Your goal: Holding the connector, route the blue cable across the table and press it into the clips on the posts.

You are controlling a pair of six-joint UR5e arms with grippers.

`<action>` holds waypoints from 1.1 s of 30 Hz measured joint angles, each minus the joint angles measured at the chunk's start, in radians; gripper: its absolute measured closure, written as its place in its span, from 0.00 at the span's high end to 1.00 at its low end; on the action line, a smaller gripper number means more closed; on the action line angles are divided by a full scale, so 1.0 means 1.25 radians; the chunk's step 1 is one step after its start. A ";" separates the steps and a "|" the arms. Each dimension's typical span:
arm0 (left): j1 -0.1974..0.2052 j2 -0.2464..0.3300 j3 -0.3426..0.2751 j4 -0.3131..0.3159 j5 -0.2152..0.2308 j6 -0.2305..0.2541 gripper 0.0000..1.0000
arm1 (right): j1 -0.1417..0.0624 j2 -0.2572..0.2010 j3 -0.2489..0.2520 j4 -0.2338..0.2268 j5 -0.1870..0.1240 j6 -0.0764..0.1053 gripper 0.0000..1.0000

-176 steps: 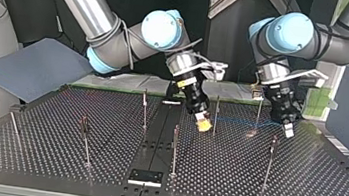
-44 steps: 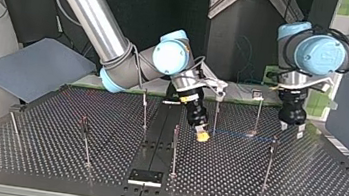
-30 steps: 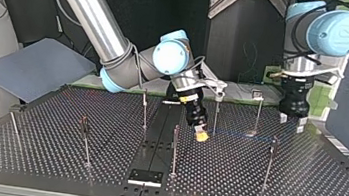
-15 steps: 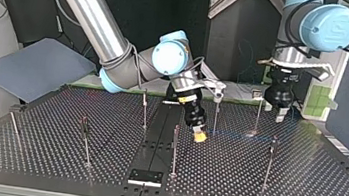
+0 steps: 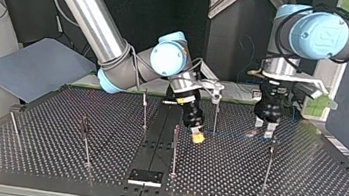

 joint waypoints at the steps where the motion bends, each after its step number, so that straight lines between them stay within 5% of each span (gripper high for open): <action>1: -0.003 -0.008 0.006 0.002 -0.003 0.003 1.00 | 0.000 0.000 0.000 0.000 0.000 0.000 0.00; 19: -0.039 -0.123 0.091 0.046 -0.071 0.033 1.00 | -0.001 0.000 0.000 0.000 0.000 0.000 0.00; 32: -0.042 -0.180 0.117 0.079 -0.083 0.038 1.00 | -0.001 0.000 0.000 0.002 0.000 0.000 0.00; 33: -0.042 -0.180 0.117 0.080 -0.083 0.038 0.94 | -0.001 0.000 0.000 0.002 0.000 0.000 0.00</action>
